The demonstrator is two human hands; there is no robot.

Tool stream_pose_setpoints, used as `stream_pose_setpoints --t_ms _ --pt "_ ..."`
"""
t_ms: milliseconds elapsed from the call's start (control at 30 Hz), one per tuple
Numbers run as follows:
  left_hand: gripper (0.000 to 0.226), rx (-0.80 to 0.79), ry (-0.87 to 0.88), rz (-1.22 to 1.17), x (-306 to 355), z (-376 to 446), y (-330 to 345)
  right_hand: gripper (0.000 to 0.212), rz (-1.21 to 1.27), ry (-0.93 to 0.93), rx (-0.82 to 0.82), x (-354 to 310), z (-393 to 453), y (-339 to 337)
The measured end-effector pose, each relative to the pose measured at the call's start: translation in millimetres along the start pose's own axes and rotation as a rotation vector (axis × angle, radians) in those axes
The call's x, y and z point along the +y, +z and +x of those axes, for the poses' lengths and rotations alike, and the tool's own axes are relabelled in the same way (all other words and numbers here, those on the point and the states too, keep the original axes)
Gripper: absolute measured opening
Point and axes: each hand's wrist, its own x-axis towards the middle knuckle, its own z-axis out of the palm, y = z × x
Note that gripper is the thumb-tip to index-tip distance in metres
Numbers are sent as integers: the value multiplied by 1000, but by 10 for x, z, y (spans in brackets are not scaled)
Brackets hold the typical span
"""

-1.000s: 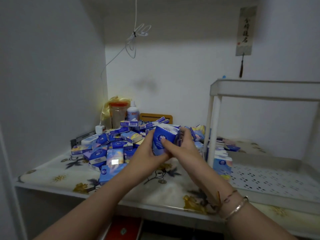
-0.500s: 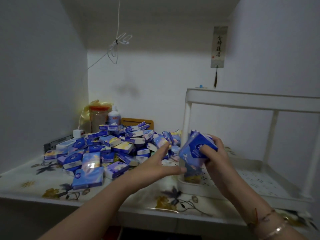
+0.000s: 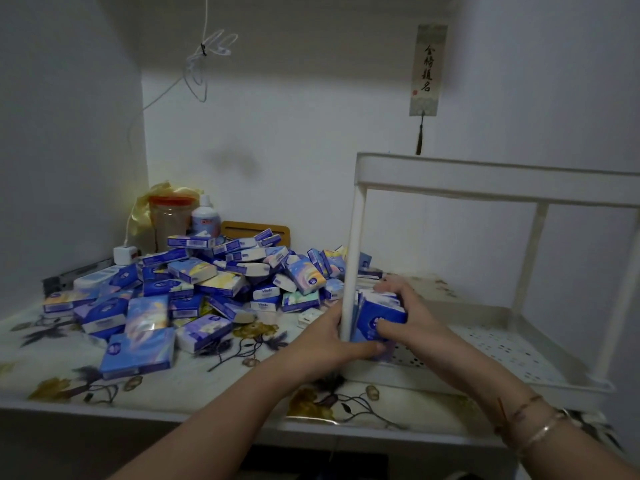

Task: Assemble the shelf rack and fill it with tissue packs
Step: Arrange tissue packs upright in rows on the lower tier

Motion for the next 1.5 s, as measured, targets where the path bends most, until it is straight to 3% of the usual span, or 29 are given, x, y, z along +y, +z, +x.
stream_pose_setpoints --t_ms 100,267,533,867,1000,1100,1200,1300,1400,1500 --pt "48 7 -23 -15 -60 41 7 49 -138 12 -64 17 -16 -55" --pt "52 36 -47 -32 -97 85 29 65 -325 35 -173 22 -94 -166" --pt "50 24 -94 -68 -112 140 28 78 -516 -128 -110 5 -14 -84" --pt "37 112 -68 98 -91 182 79 88 -746 -133 -154 -29 19 -54" --pt "50 135 -66 64 -95 170 104 84 -794 -93 -243 -86 9 -14" --pt "58 93 -88 -78 -94 135 88 72 -564 -1 -292 -164 12 53" --pt "54 51 -101 -120 -101 96 53 57 -163 80 -87 -166 117 117" --pt "38 -7 -125 -176 -111 71 27 38 -47 217 121 -35 255 93" --pt "35 -18 -139 -220 -137 69 19 34 230 480 147 43 264 120" --pt "37 -23 -173 -256 -145 74 9 37 386 528 115 55 254 167"
